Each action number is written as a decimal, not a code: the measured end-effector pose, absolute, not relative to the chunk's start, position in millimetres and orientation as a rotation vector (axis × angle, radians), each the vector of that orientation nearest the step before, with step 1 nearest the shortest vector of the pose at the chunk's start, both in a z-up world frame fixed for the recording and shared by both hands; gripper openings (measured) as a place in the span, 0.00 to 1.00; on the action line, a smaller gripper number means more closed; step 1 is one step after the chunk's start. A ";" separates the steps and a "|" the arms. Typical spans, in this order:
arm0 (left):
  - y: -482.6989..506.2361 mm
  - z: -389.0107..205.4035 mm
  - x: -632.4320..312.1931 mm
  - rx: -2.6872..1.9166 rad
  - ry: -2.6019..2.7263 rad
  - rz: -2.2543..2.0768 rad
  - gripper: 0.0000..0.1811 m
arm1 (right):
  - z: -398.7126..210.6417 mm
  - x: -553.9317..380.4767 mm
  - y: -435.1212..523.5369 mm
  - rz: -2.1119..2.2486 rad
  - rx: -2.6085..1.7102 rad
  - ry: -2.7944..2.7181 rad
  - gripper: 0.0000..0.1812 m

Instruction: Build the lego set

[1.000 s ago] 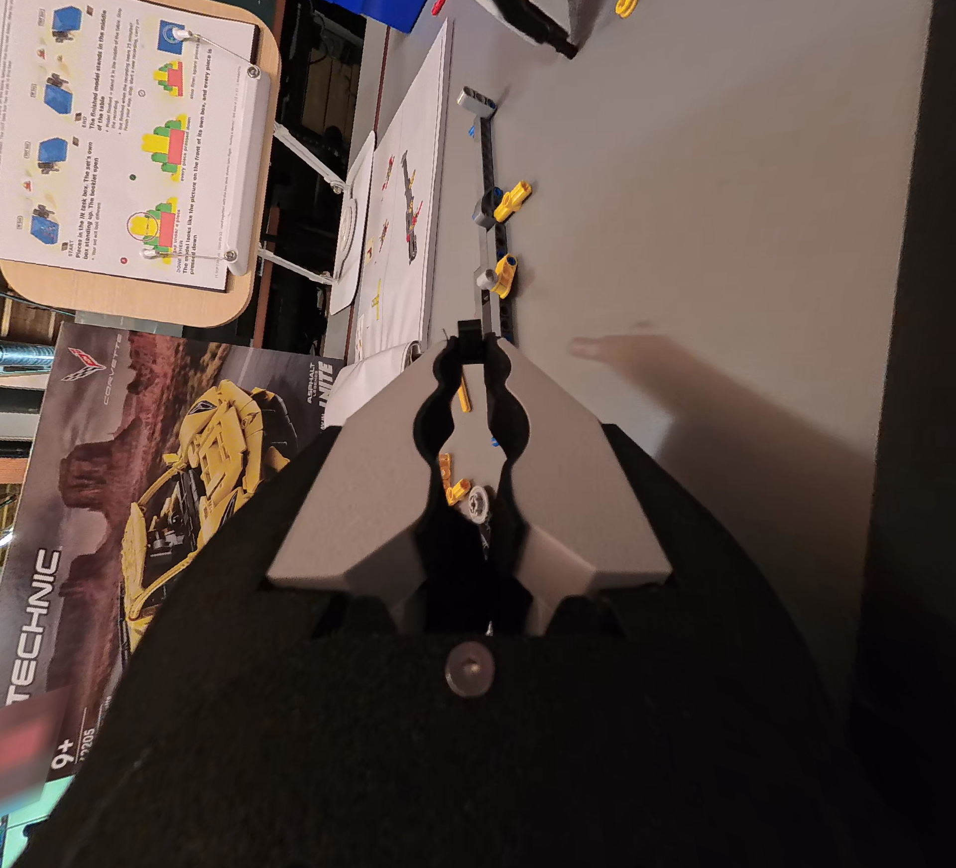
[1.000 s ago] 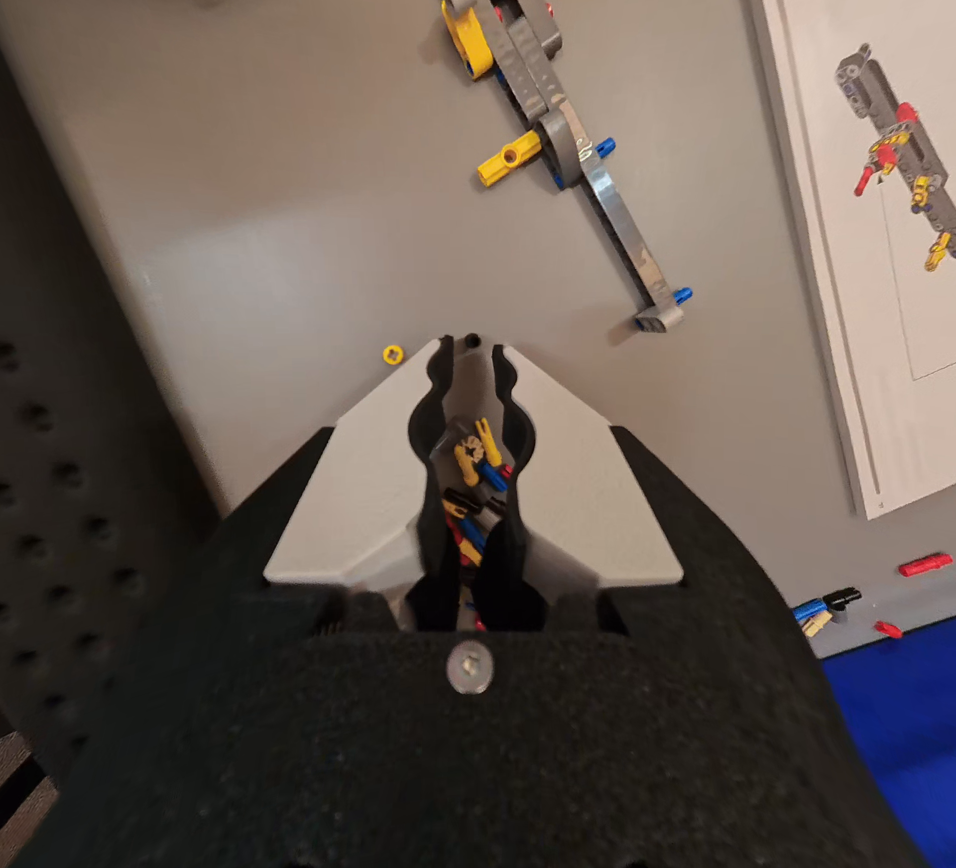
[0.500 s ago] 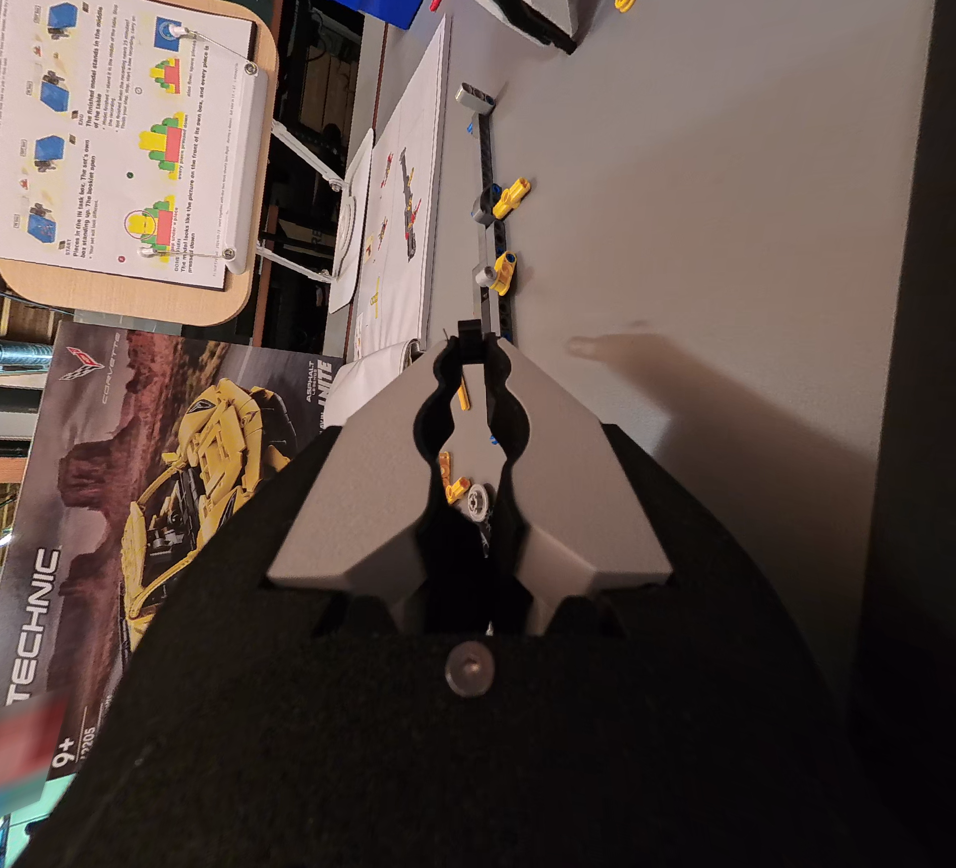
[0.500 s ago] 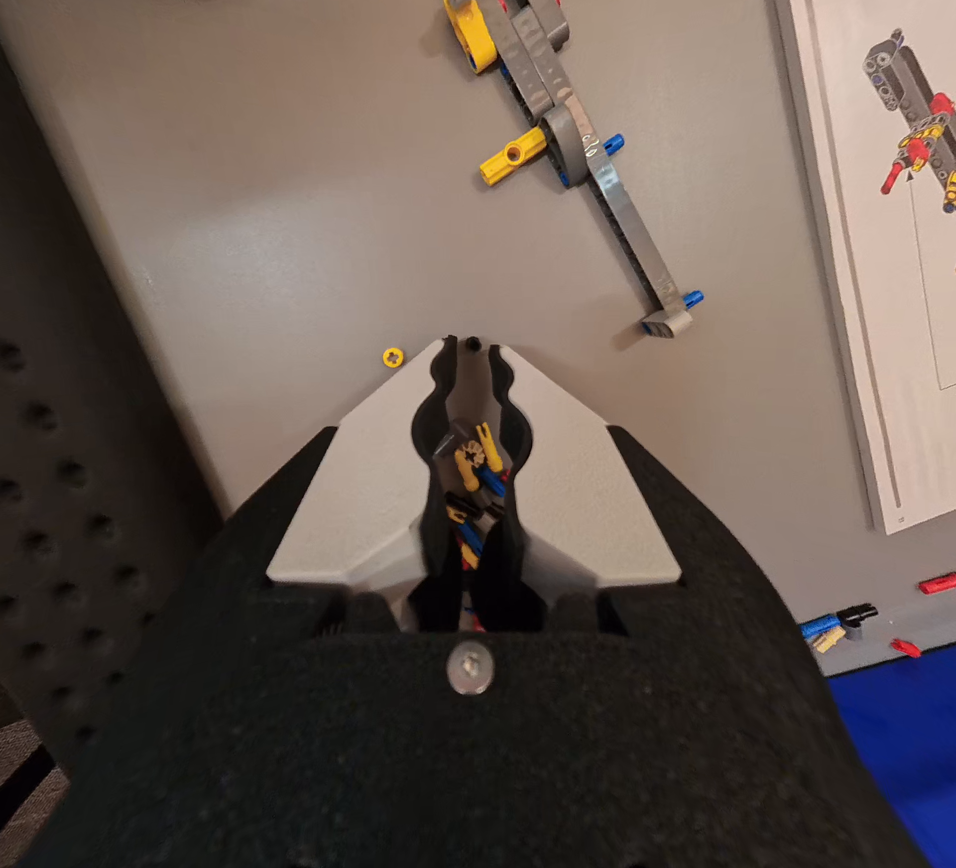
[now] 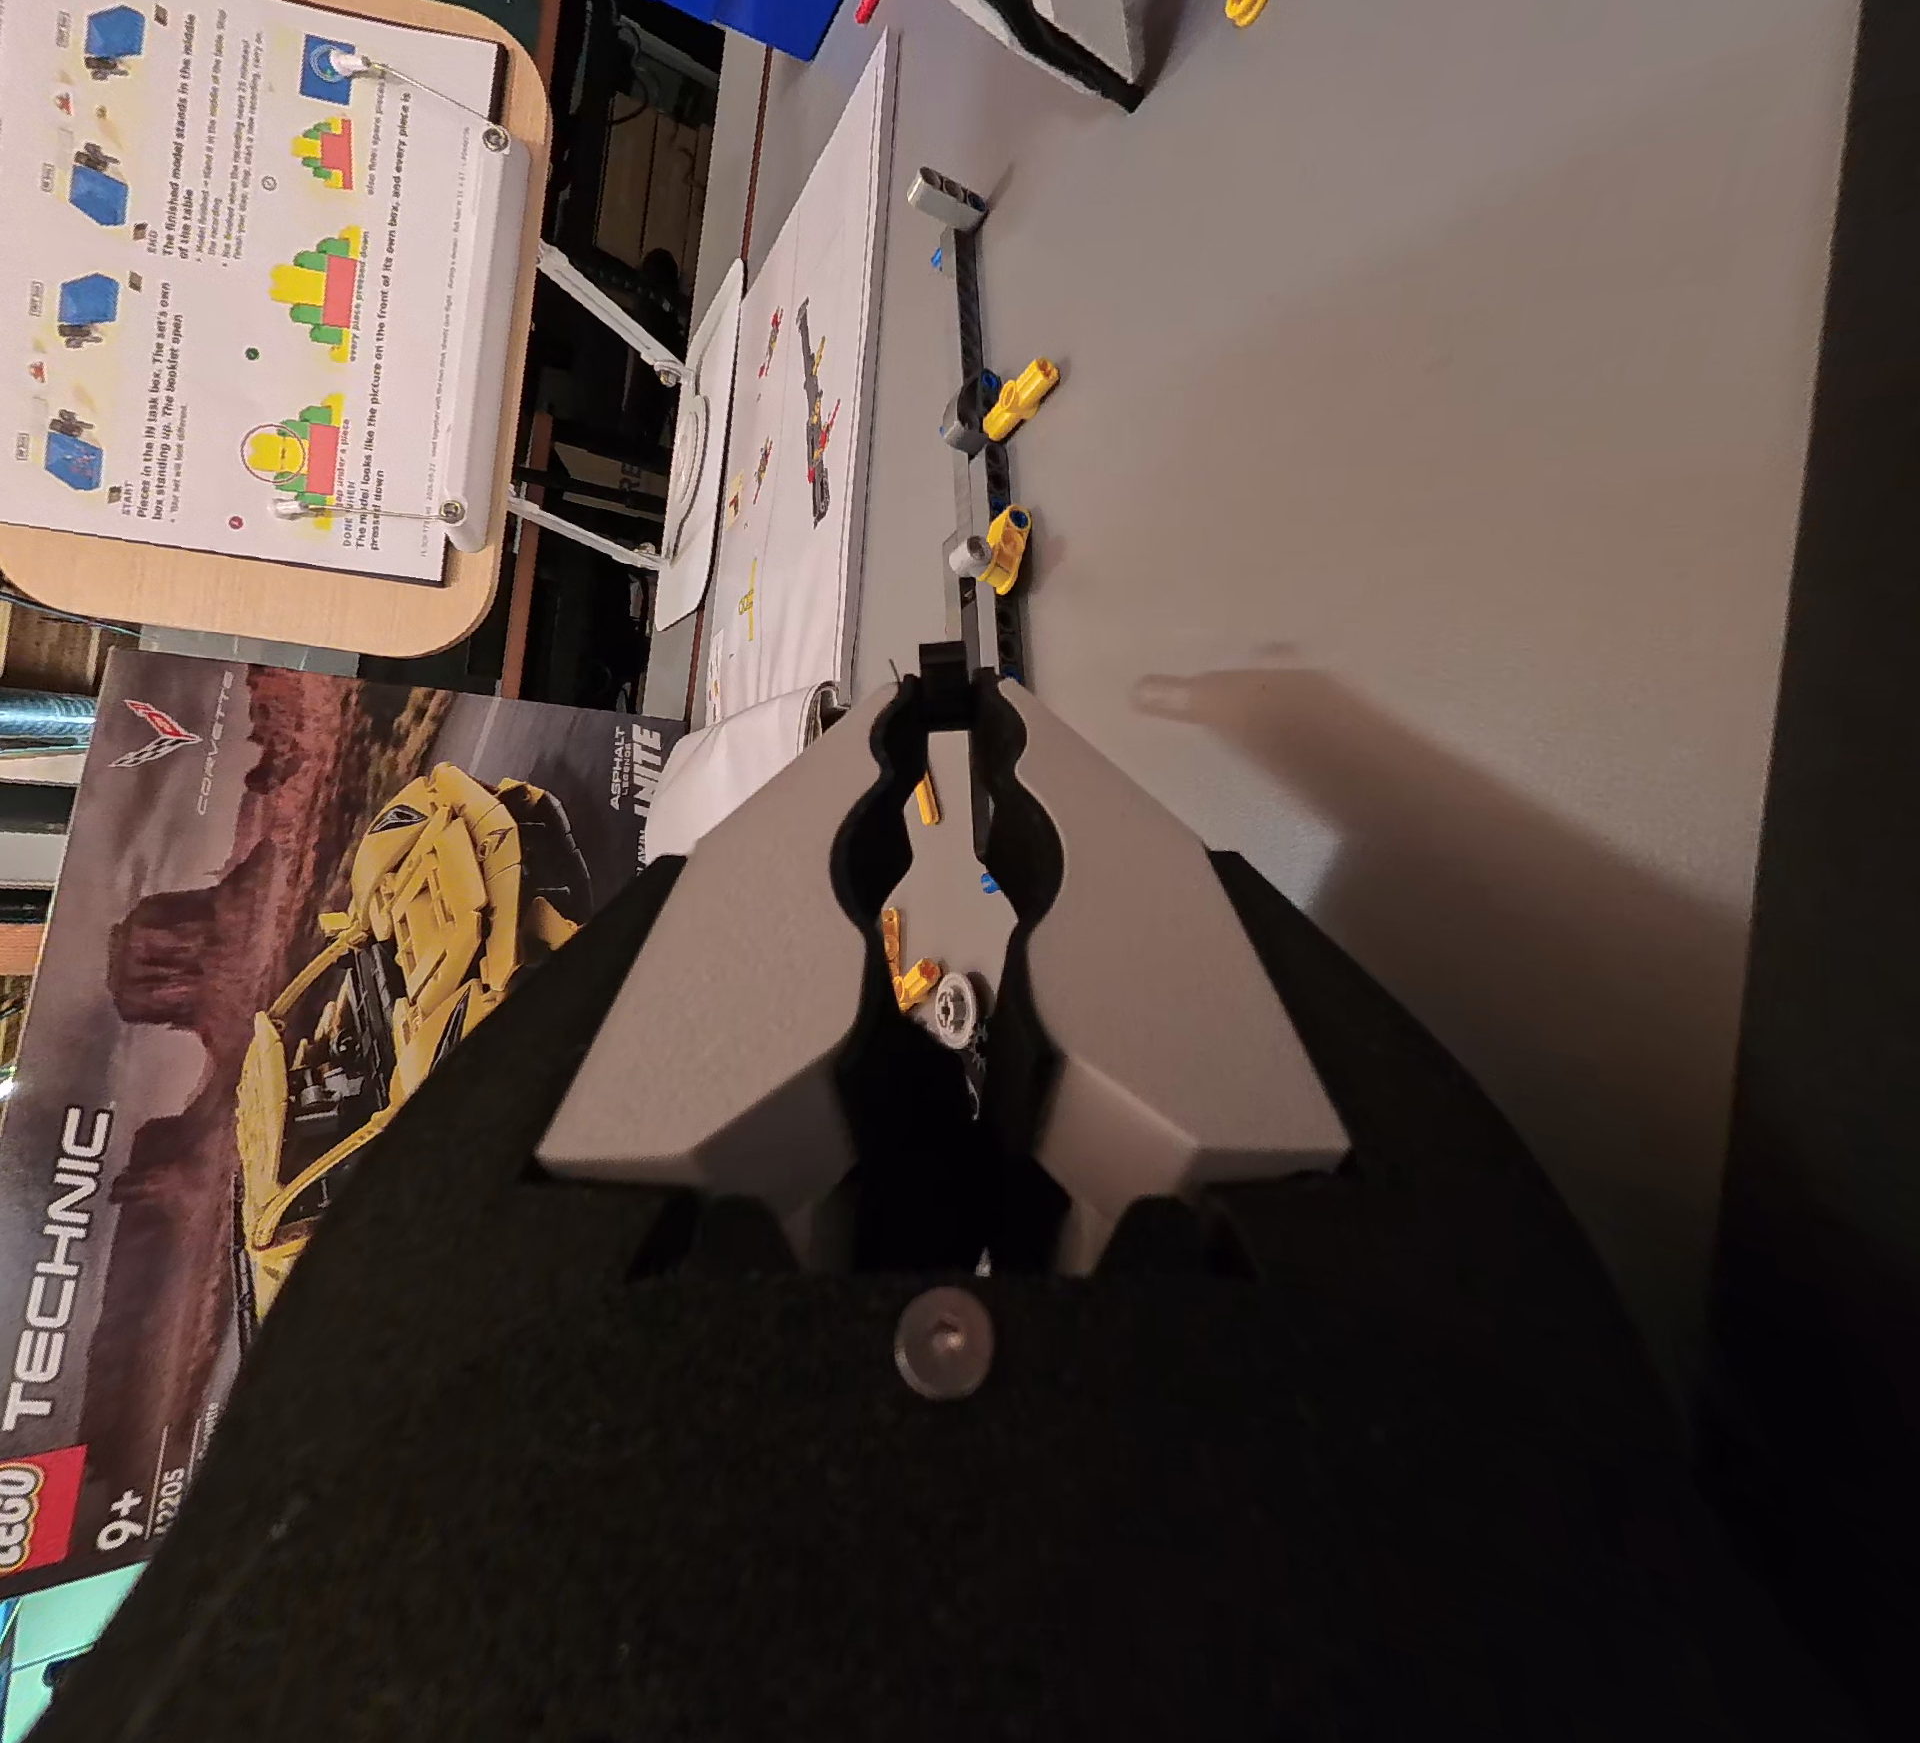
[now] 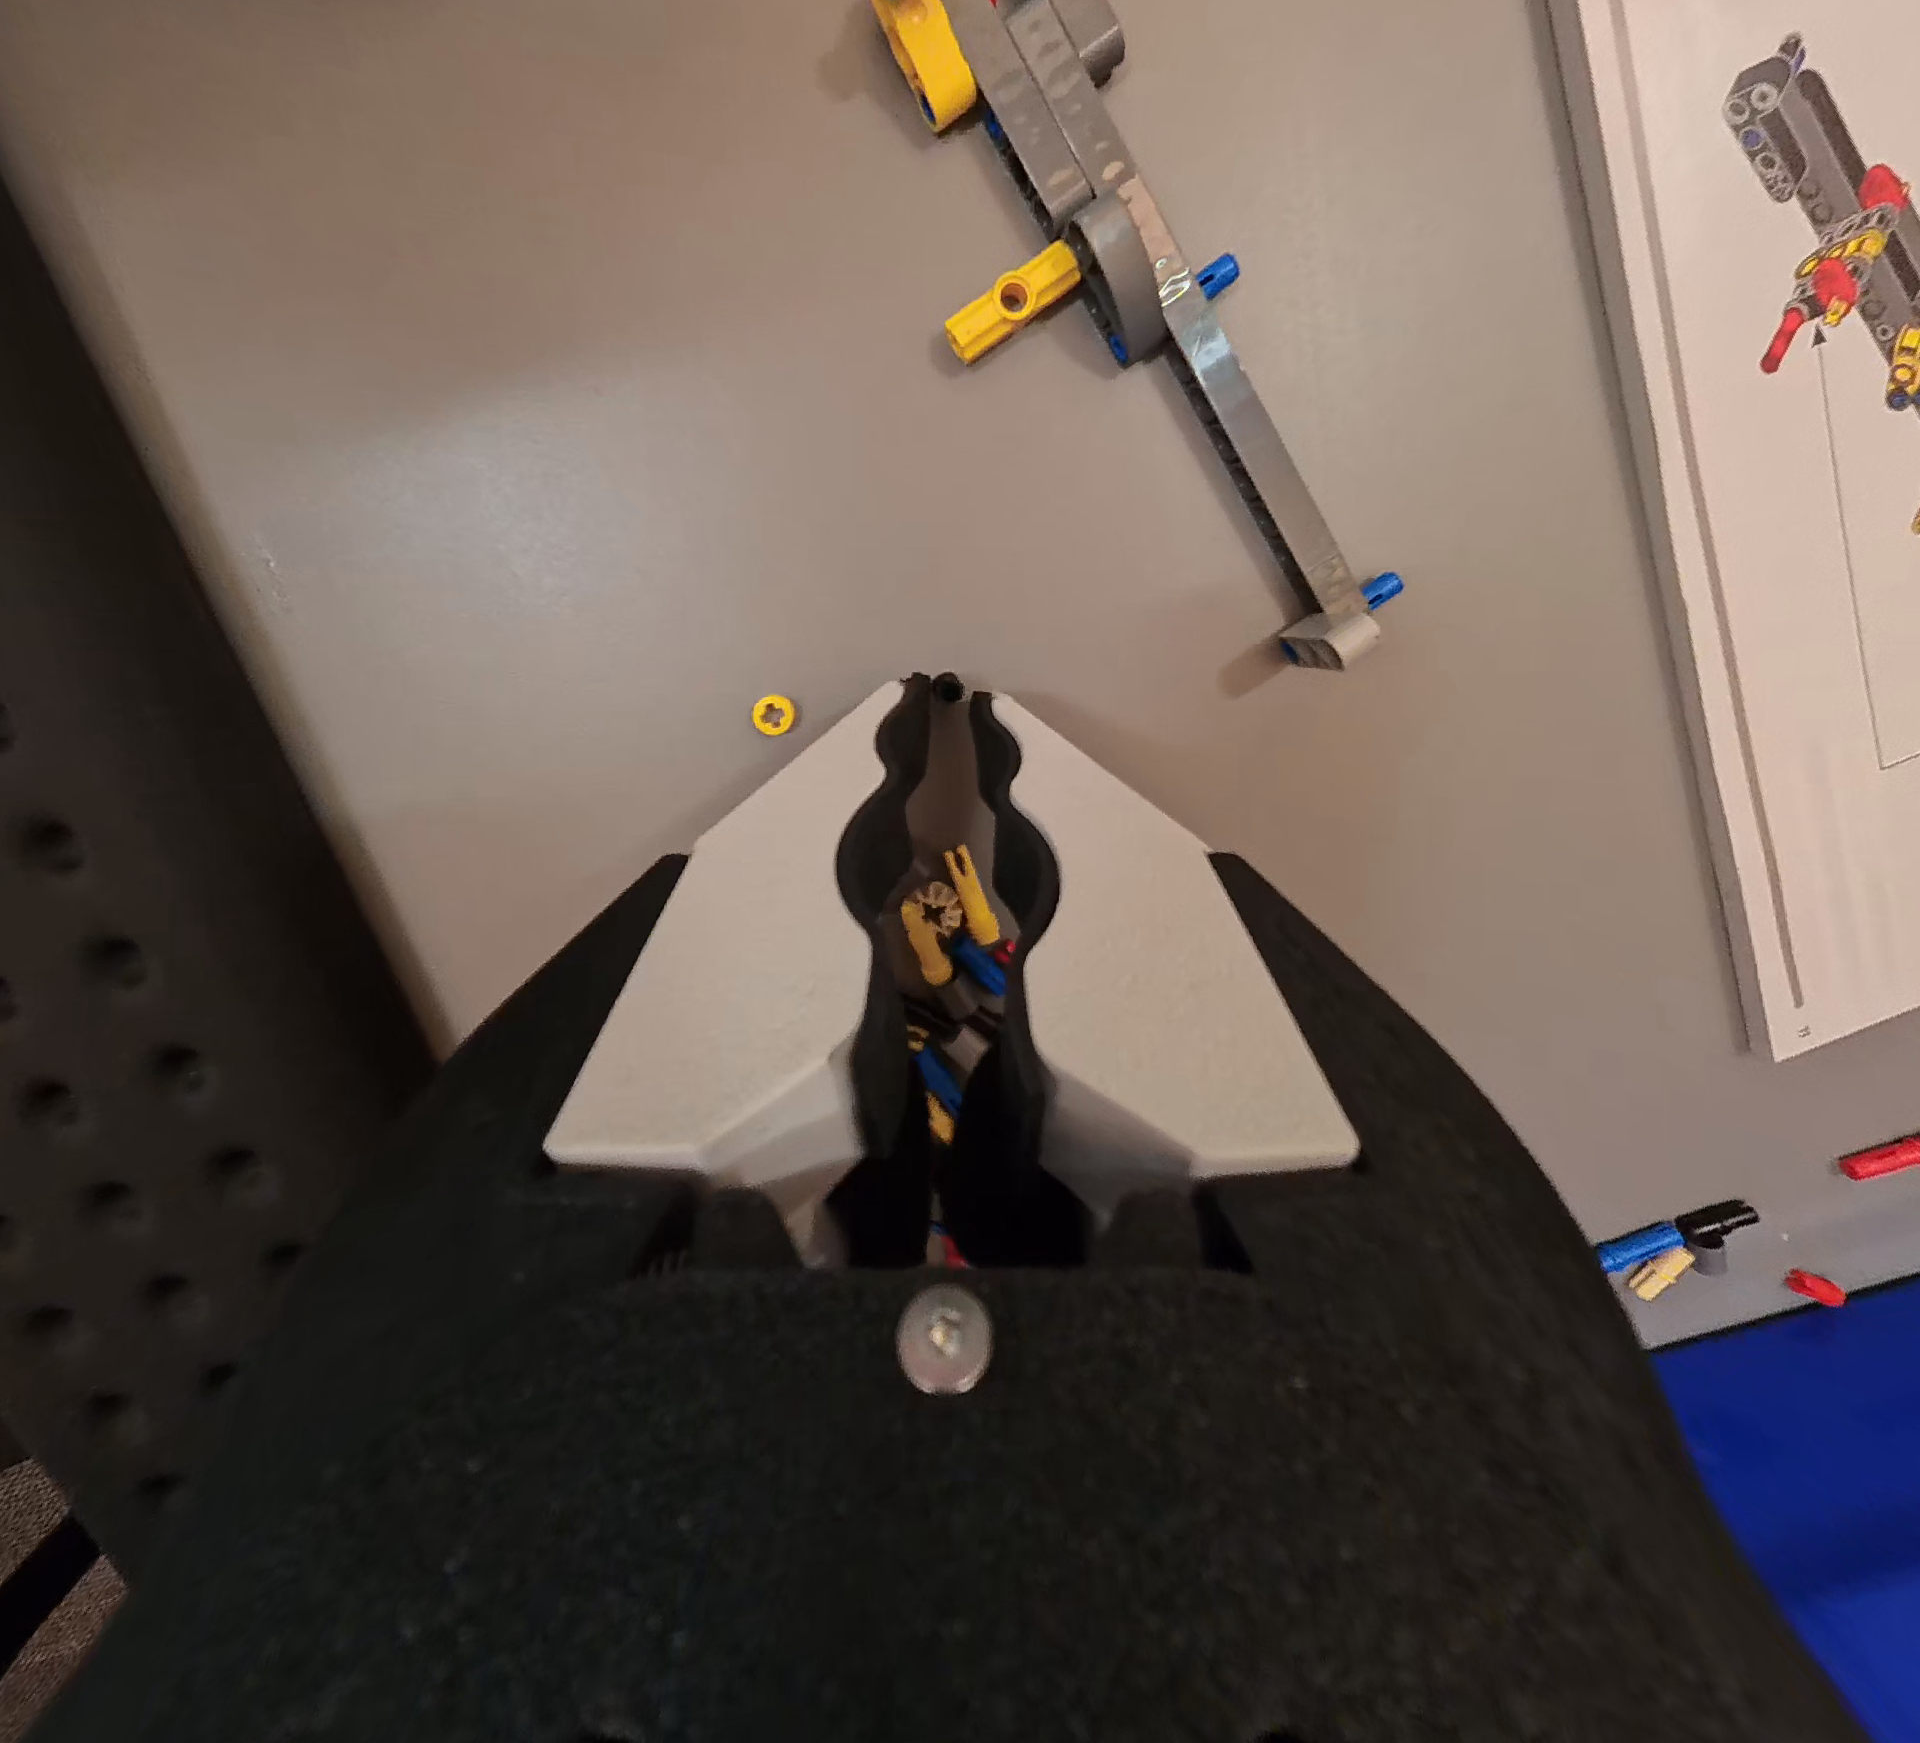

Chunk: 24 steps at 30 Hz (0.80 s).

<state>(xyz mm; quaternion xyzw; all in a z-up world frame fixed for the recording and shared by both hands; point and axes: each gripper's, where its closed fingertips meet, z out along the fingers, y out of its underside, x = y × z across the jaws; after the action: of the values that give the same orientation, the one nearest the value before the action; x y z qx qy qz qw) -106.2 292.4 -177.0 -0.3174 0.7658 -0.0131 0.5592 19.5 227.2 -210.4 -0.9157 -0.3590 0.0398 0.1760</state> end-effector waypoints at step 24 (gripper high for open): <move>293.8 -167.3 -105.7 -0.703 1.762 -0.004 0.04 | -171.8 -22.9 244.7 0.263 -2.381 -1.044 0.02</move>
<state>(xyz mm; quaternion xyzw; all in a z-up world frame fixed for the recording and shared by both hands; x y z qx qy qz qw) -105.7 293.8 -167.3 -0.3010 0.7546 -0.0016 0.5830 -22.9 244.7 -171.8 -0.8796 -0.3855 0.0972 0.2612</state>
